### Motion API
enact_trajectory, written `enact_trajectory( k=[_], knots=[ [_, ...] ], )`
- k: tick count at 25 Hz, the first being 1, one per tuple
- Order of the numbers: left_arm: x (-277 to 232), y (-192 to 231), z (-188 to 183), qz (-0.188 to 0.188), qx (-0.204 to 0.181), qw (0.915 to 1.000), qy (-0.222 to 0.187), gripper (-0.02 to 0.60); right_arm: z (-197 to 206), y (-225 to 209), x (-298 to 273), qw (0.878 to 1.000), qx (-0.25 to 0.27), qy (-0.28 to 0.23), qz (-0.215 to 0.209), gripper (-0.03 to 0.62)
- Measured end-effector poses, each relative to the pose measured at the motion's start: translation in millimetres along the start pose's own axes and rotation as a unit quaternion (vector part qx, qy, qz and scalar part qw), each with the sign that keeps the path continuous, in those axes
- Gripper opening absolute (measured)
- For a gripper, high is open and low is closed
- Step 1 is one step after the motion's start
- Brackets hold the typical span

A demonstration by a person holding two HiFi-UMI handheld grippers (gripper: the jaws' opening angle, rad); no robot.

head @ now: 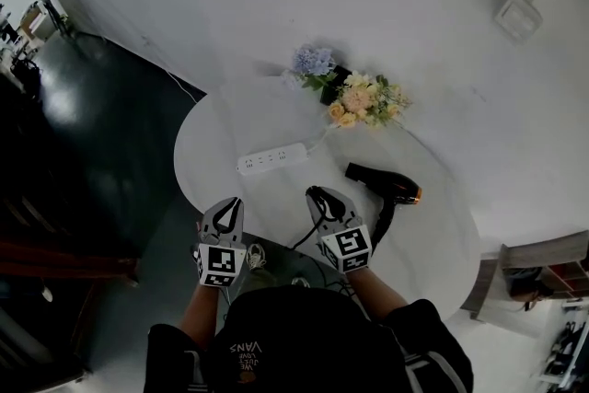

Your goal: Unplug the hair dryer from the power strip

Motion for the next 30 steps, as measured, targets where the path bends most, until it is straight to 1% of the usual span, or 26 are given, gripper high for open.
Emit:
enact_trajectory(
  k=[6,10,16,22,30],
  knots=[
    [26.2,-21.6,-10.5,-0.034,0.023,0.9986,-0.033,0.02,2.7,0.5,30.9,1.0,-0.011,-0.009,-0.013,0.103],
    [41.3,-37.4,-17.0,-0.047,0.043,0.9973,-0.036,0.018,6.3,-0.4,51.2,1.0,-0.019,-0.01,-0.023,0.103],
    [58.6,-62.1,-20.6,-0.058,0.053,0.9959,-0.044,0.018,12.2,-1.9,77.2,0.999,-0.025,-0.005,-0.036,0.103],
    [72.1,-81.7,-17.8,-0.065,0.067,0.9944,-0.048,0.018,18.2,-0.7,90.2,0.998,-0.032,0.0,-0.049,0.103],
    [80.0,-89.4,-16.8,-0.071,0.08,0.9931,-0.049,0.018,20.7,1.2,95.1,0.998,-0.035,0.004,-0.058,0.103]
  ],
)
Point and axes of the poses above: the fingertips, and each gripper's own axes: x backward along the fingers, y to its left, z out of its underside, the point moved 9 cm from there along x, backward along the fingers, and after that the axes turned 4 degrees about z, right-handed, at the moved point
